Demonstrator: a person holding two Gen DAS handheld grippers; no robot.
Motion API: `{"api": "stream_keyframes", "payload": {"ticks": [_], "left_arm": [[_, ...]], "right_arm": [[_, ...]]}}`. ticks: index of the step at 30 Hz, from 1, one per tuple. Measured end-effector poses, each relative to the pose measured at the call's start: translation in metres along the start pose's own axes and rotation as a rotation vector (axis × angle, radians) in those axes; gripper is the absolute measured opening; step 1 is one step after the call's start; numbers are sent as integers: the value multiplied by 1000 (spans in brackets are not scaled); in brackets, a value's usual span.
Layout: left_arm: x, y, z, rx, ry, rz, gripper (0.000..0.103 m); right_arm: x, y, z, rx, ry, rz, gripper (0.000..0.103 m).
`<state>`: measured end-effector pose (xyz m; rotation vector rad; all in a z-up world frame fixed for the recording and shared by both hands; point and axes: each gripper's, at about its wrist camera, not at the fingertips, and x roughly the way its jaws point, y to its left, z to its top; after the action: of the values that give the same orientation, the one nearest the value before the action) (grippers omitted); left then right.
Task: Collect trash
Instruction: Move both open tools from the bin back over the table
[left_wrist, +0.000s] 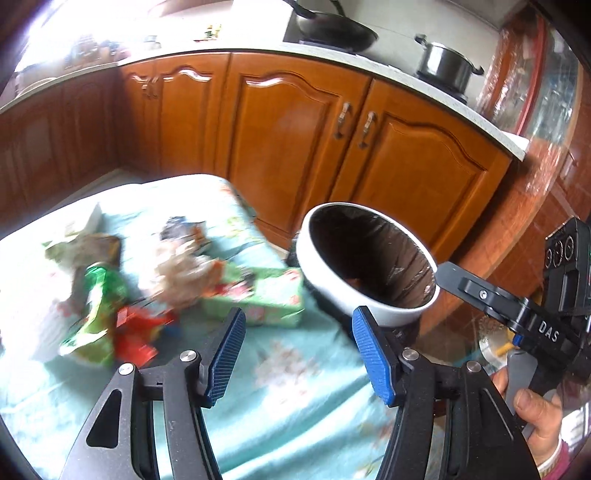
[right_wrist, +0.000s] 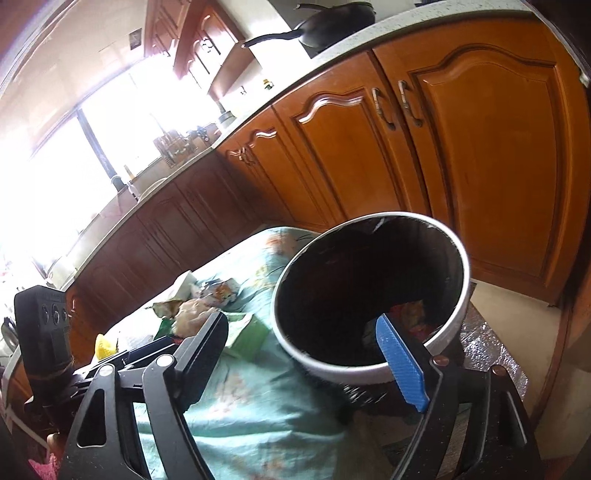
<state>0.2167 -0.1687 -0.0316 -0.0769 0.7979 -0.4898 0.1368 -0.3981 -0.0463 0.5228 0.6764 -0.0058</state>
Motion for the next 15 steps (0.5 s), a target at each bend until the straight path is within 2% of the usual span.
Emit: {"api": "stream_keyframes", "payload": {"ticks": [8, 15], "left_arm": [[-46, 43, -24, -98, -17, 49, 60], [-78, 70, -40, -151, -33, 90, 60]], "right_arm": [[12, 41, -22, -76, 47, 41, 86], [26, 79, -33, -232, 100, 74, 86]]}}
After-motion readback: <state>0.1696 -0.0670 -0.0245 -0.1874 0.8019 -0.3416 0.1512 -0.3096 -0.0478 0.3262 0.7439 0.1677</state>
